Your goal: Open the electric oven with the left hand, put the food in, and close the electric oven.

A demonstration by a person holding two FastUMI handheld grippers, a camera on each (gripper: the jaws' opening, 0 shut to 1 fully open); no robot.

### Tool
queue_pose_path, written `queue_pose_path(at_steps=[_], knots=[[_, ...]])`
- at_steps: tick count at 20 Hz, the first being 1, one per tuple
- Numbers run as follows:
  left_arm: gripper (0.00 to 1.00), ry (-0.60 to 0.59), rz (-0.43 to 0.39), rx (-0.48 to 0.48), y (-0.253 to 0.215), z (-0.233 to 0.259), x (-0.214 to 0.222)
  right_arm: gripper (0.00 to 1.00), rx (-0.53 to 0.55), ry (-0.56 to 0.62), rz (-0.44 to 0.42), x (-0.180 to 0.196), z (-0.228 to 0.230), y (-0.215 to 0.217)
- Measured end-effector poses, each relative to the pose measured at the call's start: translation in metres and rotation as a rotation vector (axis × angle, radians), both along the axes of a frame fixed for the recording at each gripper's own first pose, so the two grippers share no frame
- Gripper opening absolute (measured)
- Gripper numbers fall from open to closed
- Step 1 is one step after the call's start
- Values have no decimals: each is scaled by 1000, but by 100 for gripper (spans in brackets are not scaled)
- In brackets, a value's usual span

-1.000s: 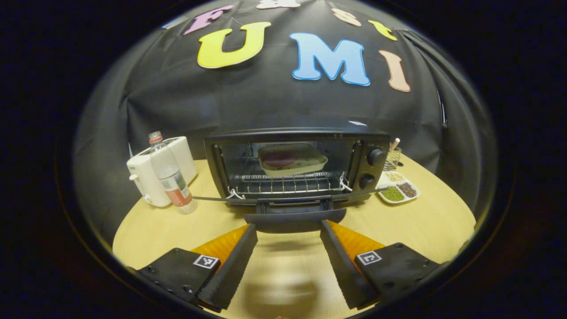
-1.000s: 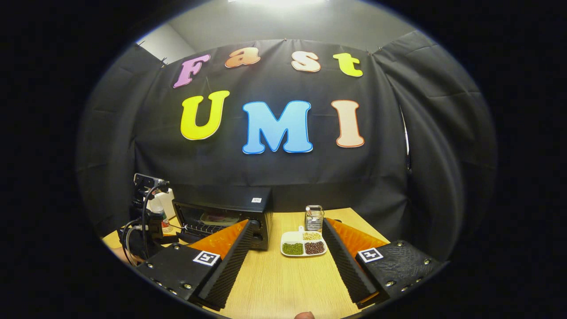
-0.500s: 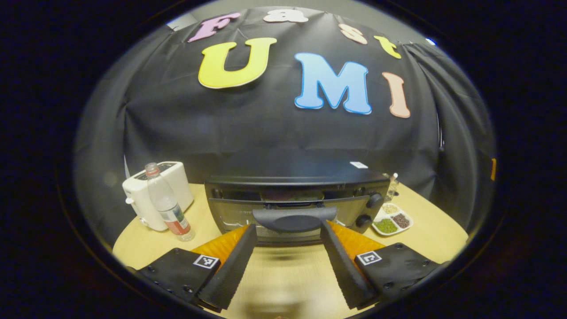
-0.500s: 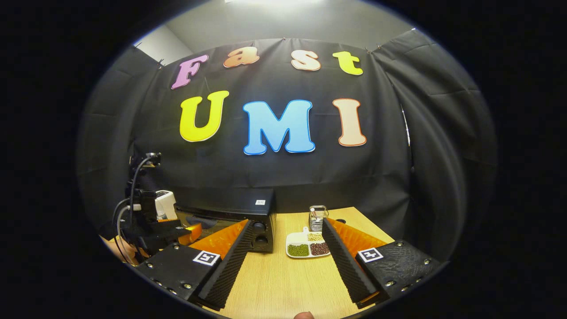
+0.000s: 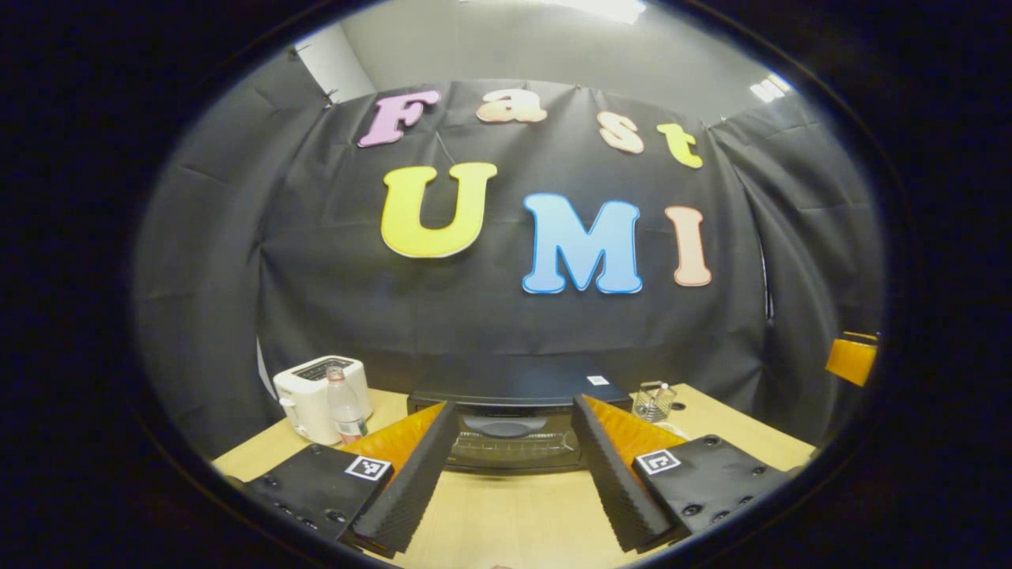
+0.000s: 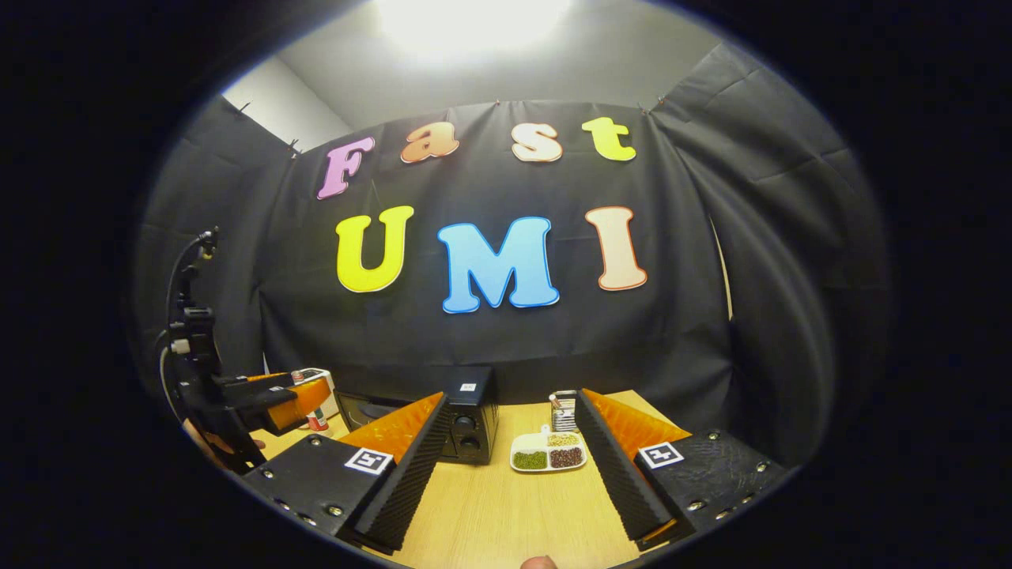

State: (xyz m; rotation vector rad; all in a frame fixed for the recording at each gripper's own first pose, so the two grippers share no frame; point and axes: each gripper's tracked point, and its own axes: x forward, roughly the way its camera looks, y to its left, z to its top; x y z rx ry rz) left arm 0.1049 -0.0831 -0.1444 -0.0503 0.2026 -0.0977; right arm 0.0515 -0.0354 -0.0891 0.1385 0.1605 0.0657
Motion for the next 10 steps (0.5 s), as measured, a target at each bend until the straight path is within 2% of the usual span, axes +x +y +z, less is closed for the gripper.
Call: queue_pose_path(at_steps=[2, 6, 10], knots=[[100, -32, 10, 1, -2, 21, -32, 97, -6, -6, 12, -12, 3, -9], [100, -58, 25, 14, 5, 42, -79, 97, -34, -26, 28, -33, 14, -19], [100, -84, 20, 21, 17, 62, -108, 97, -31, -58, 11, -48, 25, -13]])
